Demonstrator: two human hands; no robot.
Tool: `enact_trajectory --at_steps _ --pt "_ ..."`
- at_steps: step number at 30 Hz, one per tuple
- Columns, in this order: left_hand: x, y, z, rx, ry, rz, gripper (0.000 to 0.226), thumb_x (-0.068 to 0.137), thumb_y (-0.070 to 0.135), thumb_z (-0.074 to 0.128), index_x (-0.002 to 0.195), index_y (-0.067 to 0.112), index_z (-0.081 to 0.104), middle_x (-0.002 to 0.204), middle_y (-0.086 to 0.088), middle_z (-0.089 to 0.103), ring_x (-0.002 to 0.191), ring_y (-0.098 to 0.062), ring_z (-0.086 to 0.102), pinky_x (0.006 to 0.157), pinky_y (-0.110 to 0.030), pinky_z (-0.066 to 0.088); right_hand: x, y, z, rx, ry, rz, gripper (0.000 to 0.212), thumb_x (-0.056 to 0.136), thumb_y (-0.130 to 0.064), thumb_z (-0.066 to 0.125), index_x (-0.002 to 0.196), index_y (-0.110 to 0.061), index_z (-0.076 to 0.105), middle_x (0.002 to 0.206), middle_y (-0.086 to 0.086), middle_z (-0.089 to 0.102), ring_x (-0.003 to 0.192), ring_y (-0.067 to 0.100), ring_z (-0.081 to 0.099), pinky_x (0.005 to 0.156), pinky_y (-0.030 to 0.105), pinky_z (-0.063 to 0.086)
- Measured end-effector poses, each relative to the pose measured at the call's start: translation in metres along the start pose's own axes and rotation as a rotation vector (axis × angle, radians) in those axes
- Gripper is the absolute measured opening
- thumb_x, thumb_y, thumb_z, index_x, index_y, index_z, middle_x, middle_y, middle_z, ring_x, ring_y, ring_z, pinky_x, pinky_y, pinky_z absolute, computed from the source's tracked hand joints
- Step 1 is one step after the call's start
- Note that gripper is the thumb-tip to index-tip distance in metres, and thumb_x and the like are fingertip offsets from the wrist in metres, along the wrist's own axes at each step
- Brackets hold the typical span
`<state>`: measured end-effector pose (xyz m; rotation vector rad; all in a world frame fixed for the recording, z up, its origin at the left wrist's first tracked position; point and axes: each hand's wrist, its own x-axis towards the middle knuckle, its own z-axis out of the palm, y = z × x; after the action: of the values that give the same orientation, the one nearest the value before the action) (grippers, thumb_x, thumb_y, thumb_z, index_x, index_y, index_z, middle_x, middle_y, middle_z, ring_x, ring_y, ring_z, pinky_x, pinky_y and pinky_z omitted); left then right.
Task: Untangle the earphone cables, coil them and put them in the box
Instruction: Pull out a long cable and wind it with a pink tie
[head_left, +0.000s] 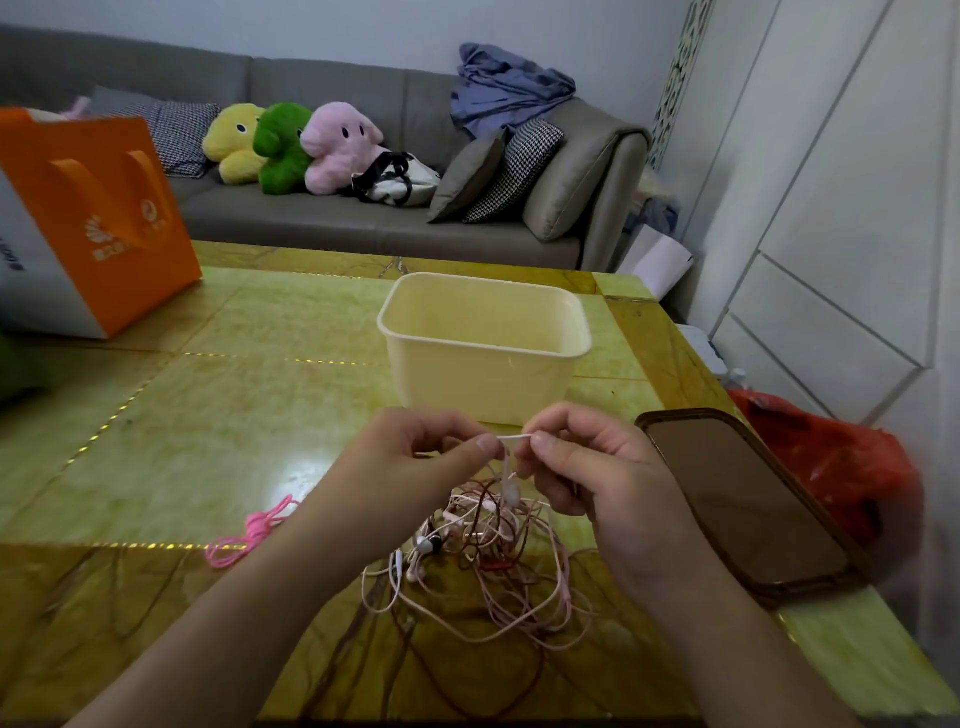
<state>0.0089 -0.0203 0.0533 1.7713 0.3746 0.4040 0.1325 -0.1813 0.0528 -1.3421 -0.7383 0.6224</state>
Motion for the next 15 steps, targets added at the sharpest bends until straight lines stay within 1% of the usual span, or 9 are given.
enact_trajectory --at_steps 2,4,5,6,9,10,11,13,15 --pt "0.0008 0.0007 0.0003 -0.109 0.048 -0.019 0.013 0.097 0.021 0.072 0.089 0.021 0.081 0.073 -0.003 0.057 0.056 -0.015 0.043 0.053 -0.025 0.035 -0.0010 -0.0006 0.0004 0.003 0.004 0.013 0.011 0.092 -0.003 0.068 0.084 -0.002 0.074 0.065 0.002 0.064 0.053 0.006 0.047 0.050 0.013 0.036" --pt "0.0008 0.0017 0.0014 -0.204 0.060 -0.026 0.012 0.097 0.015 0.071 0.091 0.015 0.081 0.076 -0.007 0.056 0.055 -0.016 0.042 0.049 -0.022 0.034 -0.0014 0.0004 0.0003 -0.024 -0.004 0.025 0.011 0.095 0.007 0.064 0.086 0.010 0.071 0.057 -0.008 0.061 0.049 0.002 0.044 0.049 0.010 0.035" --pt "-0.0001 0.0022 0.0018 -0.230 0.054 -0.024 0.012 0.097 0.013 0.069 0.093 0.012 0.080 0.075 -0.007 0.055 0.055 -0.016 0.041 0.049 -0.022 0.033 -0.0018 0.0002 0.0010 -0.055 -0.009 0.030 0.012 0.095 0.010 0.062 0.087 0.012 0.071 0.055 -0.009 0.062 0.048 0.000 0.044 0.049 0.010 0.035" --pt "0.0001 0.0020 0.0025 -0.249 0.045 -0.018 0.012 0.098 0.012 0.068 0.095 0.010 0.079 0.072 -0.005 0.054 0.054 -0.016 0.039 0.049 -0.023 0.031 -0.0025 0.0001 0.0014 -0.085 -0.008 0.032 0.012 0.094 0.012 0.063 0.087 0.012 0.073 0.058 -0.006 0.066 0.047 -0.001 0.047 0.048 0.010 0.035" --pt "0.0005 0.0014 0.0033 -0.300 0.022 -0.006 0.014 0.099 0.012 0.065 0.099 0.007 0.077 0.061 0.005 0.046 0.052 -0.015 0.033 0.052 -0.027 0.027 -0.0047 -0.0039 0.0057 -0.135 0.015 0.059 0.014 0.092 0.014 0.066 0.087 0.009 0.078 0.078 0.017 0.077 0.045 -0.004 0.054 0.049 0.007 0.039" --pt "0.0002 0.0019 0.0032 -0.317 0.013 0.000 0.014 0.099 0.013 0.065 0.101 0.006 0.077 0.060 0.006 0.044 0.052 -0.015 0.031 0.052 -0.027 0.026 -0.0047 -0.0033 0.0064 -0.151 0.022 0.069 0.016 0.093 0.011 0.066 0.087 0.005 0.080 0.080 0.016 0.078 0.045 -0.004 0.054 0.049 0.007 0.039" --pt "-0.0006 0.0028 0.0028 -0.334 -0.008 0.012 0.015 0.099 0.015 0.065 0.102 0.005 0.075 0.061 0.005 0.042 0.052 -0.015 0.030 0.052 -0.027 0.026 -0.0048 -0.0023 0.0071 -0.160 0.031 0.079 0.019 0.095 0.009 0.067 0.087 0.000 0.081 0.074 0.010 0.077 0.045 -0.003 0.053 0.048 0.007 0.038" --pt "-0.0021 0.0043 0.0007 -0.367 -0.067 0.034 0.015 0.097 0.016 0.069 0.103 0.002 0.072 0.064 0.003 0.042 0.053 -0.015 0.031 0.053 -0.025 0.029 -0.0029 0.0007 0.0068 -0.159 0.062 0.096 0.022 0.096 0.003 0.067 0.090 -0.010 0.084 0.055 -0.006 0.061 0.044 0.000 0.043 0.046 0.011 0.034" --pt "-0.0013 0.0051 -0.0024 -0.398 -0.110 0.026 0.017 0.092 0.018 0.067 0.093 0.001 0.069 0.068 -0.002 0.046 0.055 -0.017 0.036 0.055 -0.026 0.030 0.0005 0.0030 0.0042 -0.121 0.100 0.108 0.028 0.097 0.002 0.065 0.092 -0.016 0.085 0.051 -0.006 0.044 0.047 0.009 0.033 0.046 0.019 0.029"
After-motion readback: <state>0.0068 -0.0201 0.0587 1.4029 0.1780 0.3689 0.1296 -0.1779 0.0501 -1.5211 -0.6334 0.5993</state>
